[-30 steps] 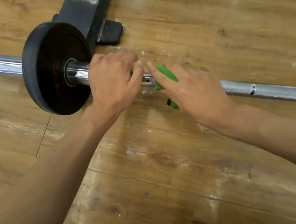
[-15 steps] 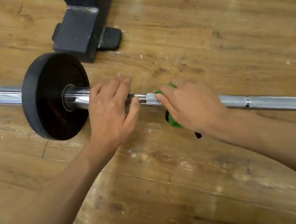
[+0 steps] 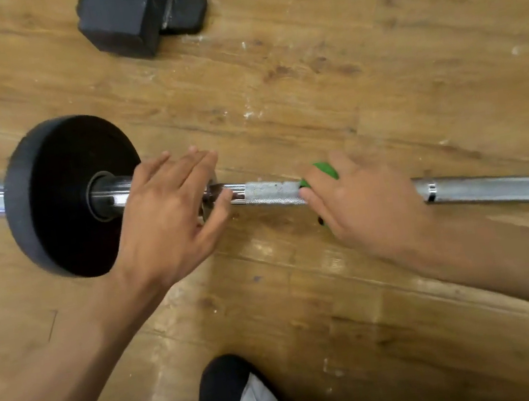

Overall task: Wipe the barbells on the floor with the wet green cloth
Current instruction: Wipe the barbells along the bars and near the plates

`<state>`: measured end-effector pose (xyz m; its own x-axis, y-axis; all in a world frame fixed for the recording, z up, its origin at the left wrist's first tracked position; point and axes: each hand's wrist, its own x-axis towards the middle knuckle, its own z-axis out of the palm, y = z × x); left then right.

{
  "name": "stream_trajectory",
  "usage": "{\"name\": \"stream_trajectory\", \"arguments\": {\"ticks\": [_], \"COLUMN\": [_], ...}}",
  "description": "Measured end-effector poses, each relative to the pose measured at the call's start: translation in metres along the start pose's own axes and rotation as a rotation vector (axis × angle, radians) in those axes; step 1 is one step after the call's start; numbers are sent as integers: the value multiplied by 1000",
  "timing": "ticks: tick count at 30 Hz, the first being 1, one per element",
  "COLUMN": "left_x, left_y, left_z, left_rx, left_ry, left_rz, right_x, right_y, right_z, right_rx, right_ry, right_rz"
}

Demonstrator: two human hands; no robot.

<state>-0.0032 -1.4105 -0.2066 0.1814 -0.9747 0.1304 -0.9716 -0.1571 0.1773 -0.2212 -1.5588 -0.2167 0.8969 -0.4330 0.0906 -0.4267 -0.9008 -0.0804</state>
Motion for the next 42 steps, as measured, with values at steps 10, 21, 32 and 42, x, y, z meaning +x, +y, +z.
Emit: {"name": "stream_trajectory", "arguments": {"ticks": [10, 21, 32, 42], "left_x": [-33, -71, -100, -95], "left_y": [-2, 20, 27, 28], "left_z": [-6, 7, 1, 6], "left_rx": [-21, -2, -6, -12], "left_ry": [-23, 88, 52, 61], "left_rz": [37, -9, 21, 3], "right_x": [-47, -51, -112, -71], "right_y": [14, -44, -15, -84], "right_z": [-16, -23, -23, -5], "right_rx": [167, 102, 161, 60], "right_ry": [-179, -257, -238, -136], "right_rz": [7, 150, 13, 49]}}
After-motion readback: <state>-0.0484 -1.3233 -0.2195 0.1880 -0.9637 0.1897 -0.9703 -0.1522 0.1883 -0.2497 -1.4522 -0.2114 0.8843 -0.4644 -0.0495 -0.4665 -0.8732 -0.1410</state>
